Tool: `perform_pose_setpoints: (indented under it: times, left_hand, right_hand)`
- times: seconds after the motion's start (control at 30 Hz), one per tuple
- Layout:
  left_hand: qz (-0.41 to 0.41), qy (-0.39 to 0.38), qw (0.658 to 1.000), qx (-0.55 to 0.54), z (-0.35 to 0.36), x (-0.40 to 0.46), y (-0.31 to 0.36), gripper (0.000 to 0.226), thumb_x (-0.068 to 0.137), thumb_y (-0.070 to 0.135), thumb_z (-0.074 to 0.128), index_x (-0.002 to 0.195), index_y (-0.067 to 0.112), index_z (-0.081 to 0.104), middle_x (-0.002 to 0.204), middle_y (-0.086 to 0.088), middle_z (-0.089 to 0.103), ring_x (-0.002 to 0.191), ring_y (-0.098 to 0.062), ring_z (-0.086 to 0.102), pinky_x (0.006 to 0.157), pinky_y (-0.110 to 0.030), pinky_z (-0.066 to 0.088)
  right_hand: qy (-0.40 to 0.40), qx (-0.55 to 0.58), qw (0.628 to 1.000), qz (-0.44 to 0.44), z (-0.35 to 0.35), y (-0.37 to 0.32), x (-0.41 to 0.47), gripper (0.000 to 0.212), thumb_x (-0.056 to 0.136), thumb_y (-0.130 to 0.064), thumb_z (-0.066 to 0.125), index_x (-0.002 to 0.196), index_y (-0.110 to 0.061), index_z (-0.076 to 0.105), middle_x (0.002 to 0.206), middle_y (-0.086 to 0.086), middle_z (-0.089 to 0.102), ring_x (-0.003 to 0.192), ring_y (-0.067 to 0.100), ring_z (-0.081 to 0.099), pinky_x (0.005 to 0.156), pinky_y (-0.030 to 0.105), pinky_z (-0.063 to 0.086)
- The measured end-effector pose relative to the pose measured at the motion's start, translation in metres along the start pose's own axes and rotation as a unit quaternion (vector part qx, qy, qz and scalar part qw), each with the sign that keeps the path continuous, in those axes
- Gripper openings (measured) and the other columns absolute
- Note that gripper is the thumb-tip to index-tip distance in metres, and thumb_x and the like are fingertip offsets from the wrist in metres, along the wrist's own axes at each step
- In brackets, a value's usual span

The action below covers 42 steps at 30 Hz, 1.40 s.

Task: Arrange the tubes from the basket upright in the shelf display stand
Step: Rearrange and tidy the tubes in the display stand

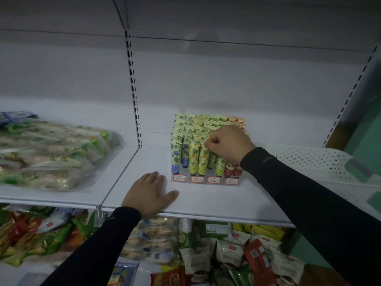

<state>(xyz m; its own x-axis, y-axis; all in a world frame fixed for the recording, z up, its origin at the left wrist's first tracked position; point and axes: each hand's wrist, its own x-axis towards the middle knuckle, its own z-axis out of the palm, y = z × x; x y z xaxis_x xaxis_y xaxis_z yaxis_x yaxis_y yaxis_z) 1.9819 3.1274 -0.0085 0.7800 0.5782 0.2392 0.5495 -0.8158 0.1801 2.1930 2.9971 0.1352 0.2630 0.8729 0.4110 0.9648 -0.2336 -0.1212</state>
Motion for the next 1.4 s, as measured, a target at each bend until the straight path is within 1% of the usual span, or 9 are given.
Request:
perform_pose_setpoints:
  times: [0.37,0.47,0.57,0.73,0.9,1.0,1.17,1.27,1.4]
  left_hand:
    - [-0.005,-0.019,1.000,0.000,-0.003,-0.001,0.002,0.075,0.078,0.080,0.018,0.109,0.021,0.052,0.123,0.001,0.050,0.122,-0.020,0.043,0.102,-0.035,0.035]
    - [-0.008,-0.019,1.000,-0.002,-0.004,-0.001,0.002,0.071,0.078,0.080,0.019,0.104,0.022,0.050,0.115,0.002,0.050,0.116,-0.018,0.044,0.099,-0.035,0.036]
    - [-0.010,-0.017,1.000,-0.007,-0.003,-0.001,0.002,0.062,0.080,0.080,0.022,0.097,0.025,0.046,0.110,0.004,0.050,0.112,-0.017,0.044,0.097,-0.035,0.037]
    - [-0.011,-0.013,1.000,-0.005,-0.001,-0.001,-0.001,0.060,0.081,0.080,0.024,0.093,0.026,0.044,0.100,0.006,0.045,0.108,-0.017,0.045,0.094,-0.036,0.038]
    - [-0.024,-0.027,0.999,-0.015,-0.006,-0.002,0.003,0.067,0.078,0.081,0.023,0.101,0.024,0.050,0.119,0.004,0.051,0.119,-0.018,0.044,0.100,-0.035,0.036]
    - [-0.035,-0.029,0.999,-0.022,-0.008,-0.004,0.003,0.065,0.078,0.082,0.022,0.097,0.025,0.047,0.115,0.004,0.051,0.116,-0.018,0.044,0.099,-0.035,0.037]
    - [-0.064,-0.041,0.996,-0.045,-0.015,-0.007,0.006,0.062,0.078,0.081,0.026,0.092,0.024,0.049,0.119,0.003,0.056,0.118,-0.019,0.047,0.096,-0.032,0.037]
    - [-0.074,-0.013,0.993,-0.089,-0.031,-0.015,0.018,0.072,0.079,0.076,0.037,0.112,0.017,0.064,0.121,0.004,0.061,0.116,-0.020,0.053,0.094,-0.029,0.038]
    - [-0.048,0.085,0.987,-0.129,-0.062,-0.022,0.045,0.044,0.092,0.048,0.059,0.125,0.020,0.065,0.131,0.001,0.063,0.115,-0.018,0.057,0.091,-0.025,0.039]
  right_hand:
    - [-0.004,-0.018,1.000,0.020,0.003,-0.003,0.001,0.039,0.096,-0.033,0.054,0.069,-0.008,0.069,0.085,0.007,0.074,0.069,0.022,0.065,0.055,0.021,0.041]
    - [-0.011,-0.020,0.999,0.024,0.001,-0.004,0.001,0.041,0.096,-0.034,0.053,0.067,-0.009,0.067,0.078,0.005,0.072,0.063,0.020,0.062,0.053,0.022,0.039]
    - [-0.022,-0.021,0.999,0.030,-0.004,-0.009,-0.001,0.043,0.097,-0.030,0.052,0.058,-0.013,0.056,0.055,0.002,0.054,0.049,0.016,0.046,0.052,0.026,0.037]
    - [-0.011,-0.003,0.999,0.031,-0.004,-0.006,-0.003,0.040,0.094,-0.031,0.052,0.068,-0.003,0.064,0.064,0.013,0.063,0.055,0.026,0.053,0.055,0.031,0.044]
    - [0.007,0.020,0.999,0.025,-0.007,-0.007,-0.002,0.049,0.096,-0.038,0.052,0.055,-0.010,0.055,0.054,0.011,0.056,0.048,0.020,0.044,0.056,0.027,0.043]
    - [0.033,0.051,0.998,0.034,-0.012,-0.006,-0.003,0.046,0.096,-0.038,0.052,0.066,-0.008,0.065,0.062,0.008,0.064,0.059,0.024,0.058,0.054,0.020,0.034]
    - [0.086,0.084,0.992,0.037,-0.029,0.004,-0.017,0.036,0.097,-0.037,0.053,0.085,-0.011,0.075,0.086,0.002,0.072,0.081,0.017,0.063,0.071,0.022,0.044]
    - [0.100,0.088,0.990,0.044,-0.045,0.024,-0.036,0.029,0.096,-0.036,0.057,0.099,-0.015,0.075,0.095,-0.005,0.069,0.081,0.009,0.057,0.064,0.013,0.034]
    - [0.096,0.083,0.990,0.063,-0.065,0.060,-0.064,0.031,0.093,-0.042,0.059,0.109,-0.020,0.073,0.103,-0.004,0.067,0.085,0.006,0.057,0.075,0.011,0.039]
